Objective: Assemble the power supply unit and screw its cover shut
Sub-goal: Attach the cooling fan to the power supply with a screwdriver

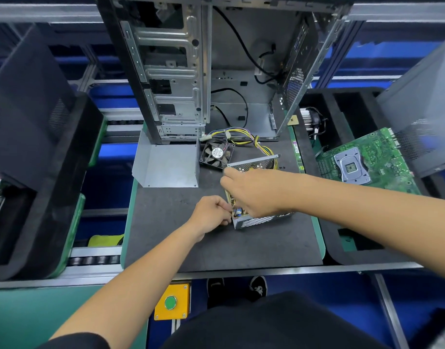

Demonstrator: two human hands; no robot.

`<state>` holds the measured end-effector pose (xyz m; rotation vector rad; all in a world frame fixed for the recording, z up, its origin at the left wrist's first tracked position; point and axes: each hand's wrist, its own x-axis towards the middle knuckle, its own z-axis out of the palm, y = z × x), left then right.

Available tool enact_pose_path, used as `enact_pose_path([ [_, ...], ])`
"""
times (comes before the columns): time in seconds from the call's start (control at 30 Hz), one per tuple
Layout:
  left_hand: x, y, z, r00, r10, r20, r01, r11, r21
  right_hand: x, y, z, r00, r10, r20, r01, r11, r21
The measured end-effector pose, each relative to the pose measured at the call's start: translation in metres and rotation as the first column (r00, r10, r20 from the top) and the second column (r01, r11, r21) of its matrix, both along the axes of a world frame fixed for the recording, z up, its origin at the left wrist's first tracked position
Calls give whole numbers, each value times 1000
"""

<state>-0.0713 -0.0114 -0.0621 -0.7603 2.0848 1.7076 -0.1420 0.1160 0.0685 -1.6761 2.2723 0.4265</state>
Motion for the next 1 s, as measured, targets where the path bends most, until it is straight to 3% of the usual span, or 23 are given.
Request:
enact_pose_path([
  [0.07, 0, 0, -2, 1000, 5, 6, -5, 1000, 0, 0, -1, 4, 999, -10, 52, 9, 1000, 15],
  [0.37, -1, 2, -4, 1000, -5, -1, 4, 1000, -14, 0, -4, 0, 981, 55, -188, -53, 998, 15],
  [0.53, 0, 2, -3, 1000, -20, -13, 19, 999, -44, -1, -2, 5, 999, -13, 50, 11, 999, 35],
  [0.8, -2, 3, -1, 999, -31, -15, 31, 999, -27, 4, -2, 2, 985, 52, -163, -56, 998, -23],
  [0.9, -1, 1, 0, 1000, -26, -10, 26, 999, -26, 1, -2, 3, 999, -34, -36, 35, 999, 19],
  [1.0, -2, 0, -1, 1000, -21, -7, 20, 1000, -24, 0, -3, 7, 999, -22, 30, 21, 999, 42],
])
